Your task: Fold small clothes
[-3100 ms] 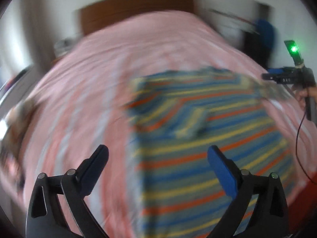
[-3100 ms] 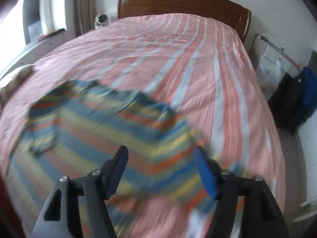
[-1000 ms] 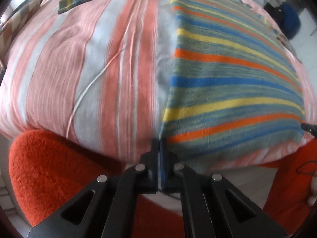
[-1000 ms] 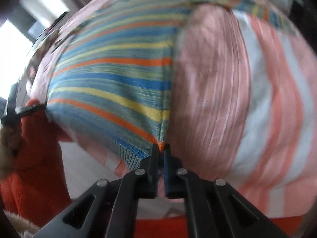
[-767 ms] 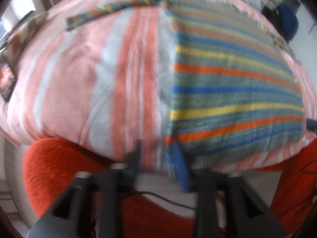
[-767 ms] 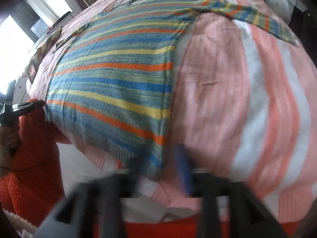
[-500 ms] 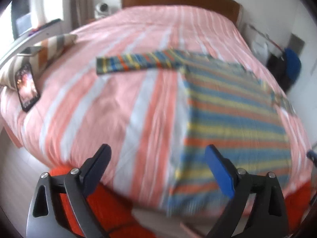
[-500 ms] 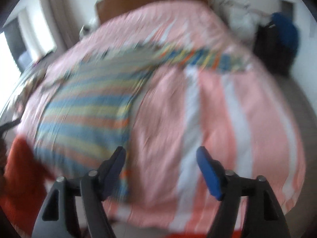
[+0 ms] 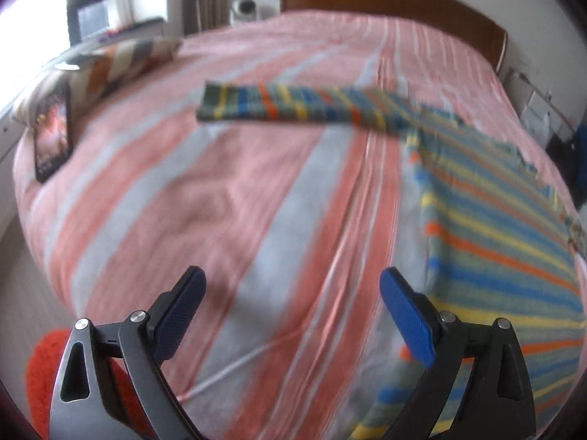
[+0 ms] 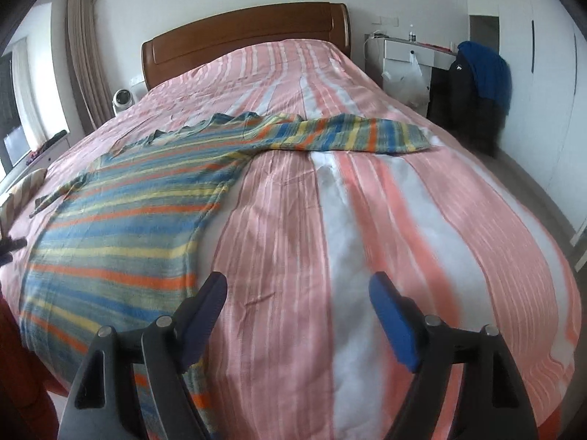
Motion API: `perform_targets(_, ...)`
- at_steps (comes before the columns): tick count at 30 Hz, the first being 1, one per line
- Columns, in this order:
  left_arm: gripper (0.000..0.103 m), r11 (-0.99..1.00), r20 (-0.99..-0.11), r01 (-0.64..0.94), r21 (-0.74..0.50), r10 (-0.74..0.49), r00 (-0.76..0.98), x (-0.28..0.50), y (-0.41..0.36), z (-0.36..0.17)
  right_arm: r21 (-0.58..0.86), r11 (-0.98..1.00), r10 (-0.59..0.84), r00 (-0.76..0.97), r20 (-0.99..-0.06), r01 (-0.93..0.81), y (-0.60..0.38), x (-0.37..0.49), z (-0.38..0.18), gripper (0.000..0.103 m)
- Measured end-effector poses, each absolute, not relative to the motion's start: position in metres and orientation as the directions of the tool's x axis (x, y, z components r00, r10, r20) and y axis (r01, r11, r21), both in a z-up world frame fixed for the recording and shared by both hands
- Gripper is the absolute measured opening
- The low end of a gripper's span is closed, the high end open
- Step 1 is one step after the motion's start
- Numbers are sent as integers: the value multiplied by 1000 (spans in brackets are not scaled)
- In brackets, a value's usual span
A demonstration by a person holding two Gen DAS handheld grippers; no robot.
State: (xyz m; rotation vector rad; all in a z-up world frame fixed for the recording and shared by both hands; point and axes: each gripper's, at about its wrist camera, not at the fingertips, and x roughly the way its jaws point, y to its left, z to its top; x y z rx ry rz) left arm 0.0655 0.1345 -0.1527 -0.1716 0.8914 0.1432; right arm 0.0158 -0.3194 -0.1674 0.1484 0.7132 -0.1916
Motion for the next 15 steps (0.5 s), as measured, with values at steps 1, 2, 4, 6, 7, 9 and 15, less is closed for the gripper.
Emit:
perform_targets(1,96,979,-786,-185,-87,47,616,68,134,-153,79,965,-138,737,-662,252,-324,18,-170,79)
perform_targets(2,96,980,-784,-181,-84,47,619,68,134,-153,79,965,-138,737,-662,252,-324,18,-170,79)
perform_targets(4,98,980,-787,-185,-77,54,615,70,134,-155,99,956,-143,729,-669,278,-328,18,-173,79)
perform_targets(6,100,980,-800,-187,-75,53,597,72,134,-159,118,949,-138,723,-677,292,-332,19,-176,79)
perform_targets(7,101,980,-805,-187,-68,57,590,72,134,-161,120,947,-140,721,-678,297,-334,18,-177,79)
perform_targets(9,102,981,-808,-184,-55,64,585,72,132,-163,120,946,-144,722,-676,300,-335,17,-176,79)
perform_targets(15,103,984,-812,-176,-37,73,579,72,129,-167,125,944,-143,717,-682,306,-337,19,-179,79)
